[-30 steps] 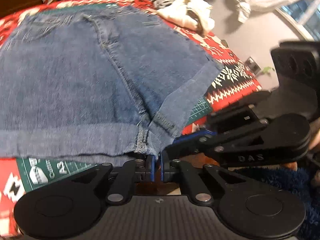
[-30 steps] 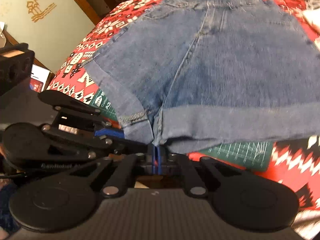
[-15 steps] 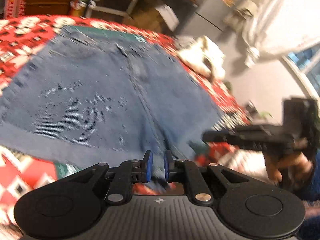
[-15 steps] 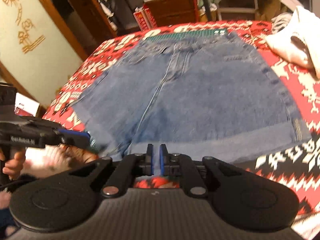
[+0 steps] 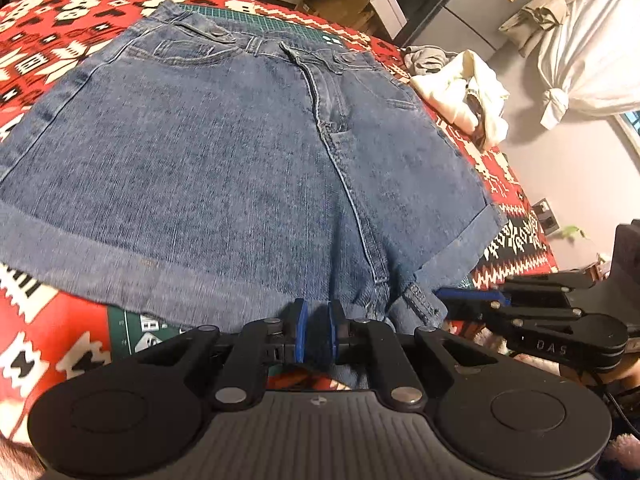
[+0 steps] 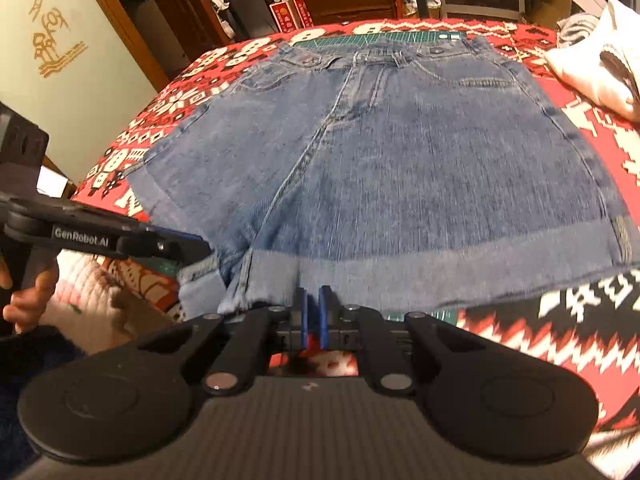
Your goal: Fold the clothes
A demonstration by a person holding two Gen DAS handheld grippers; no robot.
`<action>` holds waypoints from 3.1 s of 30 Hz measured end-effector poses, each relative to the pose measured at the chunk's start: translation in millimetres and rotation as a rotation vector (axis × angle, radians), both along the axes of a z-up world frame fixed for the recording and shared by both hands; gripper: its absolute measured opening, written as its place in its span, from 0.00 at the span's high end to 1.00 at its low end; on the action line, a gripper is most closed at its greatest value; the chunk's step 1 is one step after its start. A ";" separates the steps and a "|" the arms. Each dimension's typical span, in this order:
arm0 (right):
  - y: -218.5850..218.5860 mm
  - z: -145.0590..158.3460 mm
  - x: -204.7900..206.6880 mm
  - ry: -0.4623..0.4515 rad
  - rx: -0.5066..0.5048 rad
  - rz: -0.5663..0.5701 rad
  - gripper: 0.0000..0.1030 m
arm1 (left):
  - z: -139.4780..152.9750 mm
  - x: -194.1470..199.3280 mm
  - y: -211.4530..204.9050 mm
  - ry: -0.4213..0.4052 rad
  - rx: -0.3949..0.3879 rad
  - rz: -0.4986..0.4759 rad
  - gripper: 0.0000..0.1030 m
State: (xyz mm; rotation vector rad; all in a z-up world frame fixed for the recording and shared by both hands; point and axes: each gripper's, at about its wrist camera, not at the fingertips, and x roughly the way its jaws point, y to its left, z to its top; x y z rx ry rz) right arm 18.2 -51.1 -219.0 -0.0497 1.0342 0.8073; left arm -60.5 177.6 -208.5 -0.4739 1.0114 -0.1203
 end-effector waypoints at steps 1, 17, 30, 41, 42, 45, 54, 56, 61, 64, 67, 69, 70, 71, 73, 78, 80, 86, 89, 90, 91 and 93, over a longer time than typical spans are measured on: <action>-2.4 0.4 -0.6 0.005 -0.003 -0.004 0.92 | -0.1 -1.2 0.7 0.002 -0.003 0.004 0.90; -13.7 15.4 37.0 -0.351 -0.089 -0.160 0.15 | 16.9 27.3 -0.6 -0.117 0.306 0.044 0.36; -17.5 -31.2 55.0 -0.344 -0.131 -0.216 0.00 | -13.5 41.4 3.5 -0.148 0.439 0.060 0.09; -16.1 -31.8 53.2 -0.343 -0.127 -0.238 0.00 | -19.7 44.0 -11.7 -0.132 0.500 0.090 0.00; -16.3 -31.6 52.7 -0.342 -0.126 -0.241 0.00 | -19.7 44.3 -12.4 -0.126 0.500 0.097 0.00; -18.3 -30.5 54.4 -0.331 -0.111 -0.247 0.00 | -19.2 44.3 -12.5 -0.116 0.497 0.097 0.00; -10.5 -25.3 57.5 -0.286 -0.172 -0.225 0.00 | -16.5 52.4 -11.1 -0.057 0.486 0.072 0.00; -9.1 -24.5 58.9 -0.279 -0.182 -0.223 0.00 | -16.5 52.2 -11.5 -0.060 0.485 0.073 0.00; 4.2 -7.8 67.8 -0.221 -0.263 -0.161 0.00 | -13.6 54.6 -10.5 -0.043 0.481 0.074 0.03; 15.4 11.0 65.1 -0.263 -0.287 -0.122 0.01 | -5.8 55.2 -4.0 -0.042 0.470 0.101 0.09; 29.5 37.1 68.2 -0.293 -0.272 -0.081 0.00 | 7.6 52.6 10.1 -0.067 0.452 0.167 0.09; 39.7 55.9 73.8 -0.313 -0.244 -0.063 0.01 | 17.9 49.6 23.9 -0.084 0.446 0.221 0.10; 45.4 64.7 77.6 -0.319 -0.229 -0.053 0.01 | 22.2 47.9 31.5 -0.087 0.444 0.250 0.12; 51.8 72.8 83.6 -0.318 -0.216 -0.044 0.01 | 25.9 47.1 39.4 -0.089 0.440 0.275 0.14; 64.8 88.7 96.6 -0.313 -0.191 -0.026 0.01 | 32.2 41.3 59.5 -0.078 0.438 0.344 0.18; 106.1 121.5 133.0 -0.322 -0.160 0.056 0.10 | 38.8 15.5 113.4 -0.040 0.398 0.514 0.24; 125.3 133.3 146.6 -0.326 -0.154 0.085 0.14 | 37.7 2.5 134.4 -0.018 0.369 0.574 0.31; 196.6 148.2 170.8 -0.310 -0.163 0.225 0.40 | 26.7 -32.5 174.4 0.012 0.261 0.677 0.43; 233.1 143.4 174.9 -0.264 -0.143 0.288 0.55 | 18.9 -38.5 182.8 0.013 0.192 0.672 0.52; 244.1 137.7 175.8 -0.240 -0.136 0.302 0.62 | 16.4 -38.8 184.1 0.014 0.173 0.665 0.55; 254.8 131.3 176.1 -0.218 -0.130 0.313 0.65 | 14.0 -38.4 184.3 0.016 0.165 0.661 0.57; 275.0 116.4 175.5 -0.175 -0.123 0.331 0.75 | 11.6 -35.6 181.1 0.017 0.179 0.638 0.59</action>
